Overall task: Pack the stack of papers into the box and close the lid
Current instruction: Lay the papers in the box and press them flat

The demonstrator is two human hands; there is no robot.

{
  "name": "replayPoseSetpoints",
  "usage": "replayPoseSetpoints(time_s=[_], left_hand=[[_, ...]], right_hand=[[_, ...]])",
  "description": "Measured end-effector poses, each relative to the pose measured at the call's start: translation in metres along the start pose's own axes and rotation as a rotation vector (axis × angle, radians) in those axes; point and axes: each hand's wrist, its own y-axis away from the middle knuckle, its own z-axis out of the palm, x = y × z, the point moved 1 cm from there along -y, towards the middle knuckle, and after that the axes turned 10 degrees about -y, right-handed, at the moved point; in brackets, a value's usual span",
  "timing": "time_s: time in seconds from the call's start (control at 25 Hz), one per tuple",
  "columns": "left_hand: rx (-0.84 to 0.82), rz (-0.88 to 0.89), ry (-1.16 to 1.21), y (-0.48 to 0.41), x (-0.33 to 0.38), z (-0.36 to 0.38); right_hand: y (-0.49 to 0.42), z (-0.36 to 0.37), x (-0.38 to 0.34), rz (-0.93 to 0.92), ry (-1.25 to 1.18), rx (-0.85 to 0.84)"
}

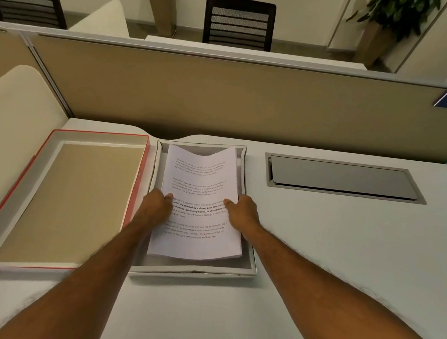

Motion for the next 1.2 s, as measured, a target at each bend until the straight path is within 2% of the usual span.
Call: replayPoseSetpoints(time_s=[0.16,0.56,0.88,1.04,1.2], left_hand=[[-0.022,-0.032,0.004,-0.003,-0.003,0.007],[0.041,-0.128,-0.031,-0.003,0.001,0.005],[0.122,-0.072,-0.073,0.01,0.008,0.004],[0.145,-0.03,-0.11,0.018,0.009,0.001],[0.139,-0.011,-0.165,0.032,0.01,0.0]], right_hand=[[-0.006,0.005,0.004,-0.008,0.031,0.015],[-0.009,0.009,0.004,-0.037,0.164,0.062],[-0.004,0.022,0.007,-0.087,0.134,-0.043],[-0.007,0.03,0.007,0.011,0.283,-0.119],[-0.001,0.029,-0.001,-0.099,0.552,-0.136]])
